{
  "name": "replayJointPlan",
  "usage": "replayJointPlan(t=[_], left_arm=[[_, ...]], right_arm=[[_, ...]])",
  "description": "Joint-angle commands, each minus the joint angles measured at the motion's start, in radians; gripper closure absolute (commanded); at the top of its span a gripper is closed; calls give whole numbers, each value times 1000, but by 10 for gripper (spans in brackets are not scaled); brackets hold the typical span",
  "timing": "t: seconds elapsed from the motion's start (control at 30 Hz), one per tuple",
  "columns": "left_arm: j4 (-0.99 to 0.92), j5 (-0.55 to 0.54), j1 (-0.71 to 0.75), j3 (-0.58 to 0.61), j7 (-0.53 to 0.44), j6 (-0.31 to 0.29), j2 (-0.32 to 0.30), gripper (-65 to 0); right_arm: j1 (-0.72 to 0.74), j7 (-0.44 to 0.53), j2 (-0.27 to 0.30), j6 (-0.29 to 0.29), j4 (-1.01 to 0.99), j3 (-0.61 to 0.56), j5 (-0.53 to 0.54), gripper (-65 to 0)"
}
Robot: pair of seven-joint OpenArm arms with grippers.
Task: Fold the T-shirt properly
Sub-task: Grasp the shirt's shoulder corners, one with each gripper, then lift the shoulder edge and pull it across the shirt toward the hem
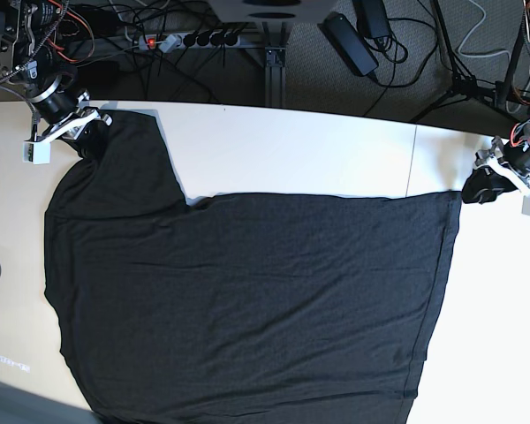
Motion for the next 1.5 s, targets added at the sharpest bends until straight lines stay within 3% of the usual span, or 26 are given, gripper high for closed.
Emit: replayJointPlan(t=[0.0, 0.23, 0.6, 0.73, 0.9, 0.97, 1.07, 1.3, 1.37, 1.47], left_arm=[[6, 14, -11, 16, 26, -19, -8, -312], [5, 18, -33, 39, 48, -23, 42, -312], [3, 53, -47, 39, 1, -18, 101, -290], [0, 79, -83, 39, -7, 52, 116, -267], [-37, 105, -137, 53, -12, 84, 120, -263], [-68, 105, -158, 67, -14, 84, 120, -201], [-104, 111, -174, 72, -25, 84, 127, -15], [-113, 226, -174, 72, -89, 83, 127, 0], [-113, 234, -174, 72, -89, 58, 128, 0], [-110, 238, -174, 69, -89, -74, 127, 0]], right_arm=[[-6, -44, 13, 32, -1, 0, -40, 0], [-6, -44, 13, 32, -1, 0, -40, 0], [-6, -44, 13, 32, -1, 0, -40, 0], [-6, -44, 13, 32, -1, 0, -40, 0], [-6, -44, 13, 32, -1, 0, -40, 0], [-6, -44, 13, 32, -1, 0, -40, 0], [-6, -43, 13, 32, -1, 0, -40, 0], [-6, -45, 13, 32, -1, 0, -41, 0], [-6, -45, 13, 32, -1, 0, -41, 0], [-6, -45, 13, 32, -1, 0, -41, 0]])
